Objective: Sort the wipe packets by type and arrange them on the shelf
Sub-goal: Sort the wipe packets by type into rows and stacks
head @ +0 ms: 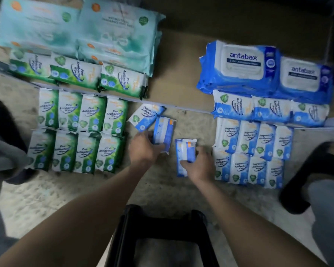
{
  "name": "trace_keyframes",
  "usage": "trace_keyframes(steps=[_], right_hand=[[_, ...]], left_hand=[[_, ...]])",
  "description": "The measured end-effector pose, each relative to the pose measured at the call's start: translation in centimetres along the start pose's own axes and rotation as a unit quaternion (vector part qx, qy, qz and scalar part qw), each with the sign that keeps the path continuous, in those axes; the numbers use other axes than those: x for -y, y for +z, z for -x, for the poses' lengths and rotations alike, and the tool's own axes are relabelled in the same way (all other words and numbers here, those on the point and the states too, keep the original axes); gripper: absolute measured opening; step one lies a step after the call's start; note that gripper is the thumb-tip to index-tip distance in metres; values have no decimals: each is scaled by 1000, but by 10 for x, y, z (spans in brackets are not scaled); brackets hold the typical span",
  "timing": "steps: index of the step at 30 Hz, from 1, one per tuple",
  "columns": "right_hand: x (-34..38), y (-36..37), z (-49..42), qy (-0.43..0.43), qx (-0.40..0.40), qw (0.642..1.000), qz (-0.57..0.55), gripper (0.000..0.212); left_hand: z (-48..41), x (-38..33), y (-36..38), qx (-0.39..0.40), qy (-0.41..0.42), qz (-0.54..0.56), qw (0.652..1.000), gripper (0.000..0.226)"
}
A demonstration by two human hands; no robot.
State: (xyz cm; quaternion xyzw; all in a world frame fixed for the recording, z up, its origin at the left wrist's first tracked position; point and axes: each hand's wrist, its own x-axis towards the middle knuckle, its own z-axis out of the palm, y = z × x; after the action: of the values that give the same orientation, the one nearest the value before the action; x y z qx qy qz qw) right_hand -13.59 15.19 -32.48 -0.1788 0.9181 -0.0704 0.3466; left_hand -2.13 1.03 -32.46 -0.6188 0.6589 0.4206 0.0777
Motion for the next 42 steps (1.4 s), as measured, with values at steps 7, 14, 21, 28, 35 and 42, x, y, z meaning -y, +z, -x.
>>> trace_keyframes(steps=[7,14,21,28,35,42], right_hand=[[1,-4,13,16,12,997,-71,27],[-3,-29,34,-54,-78,993,-70,22],[-16,-19,48,-94,-7,995,-18,23],[-11,0,41,-15,-33,999,-24,36],[1,15,33,20,-40,998,46,57],[2,12,33,9,1,999,44,40]], left_hand=[[18,23,-19,-35,17,5,999,25],[38,39,-35,-55,129,-71,988,26],[38,43,-26,-27,178,-83,980,29],[28,46,-16,-4,130,-96,987,42],[26,45,1,-3,106,-107,989,52],[24,38,-1,15,60,-57,996,43]])
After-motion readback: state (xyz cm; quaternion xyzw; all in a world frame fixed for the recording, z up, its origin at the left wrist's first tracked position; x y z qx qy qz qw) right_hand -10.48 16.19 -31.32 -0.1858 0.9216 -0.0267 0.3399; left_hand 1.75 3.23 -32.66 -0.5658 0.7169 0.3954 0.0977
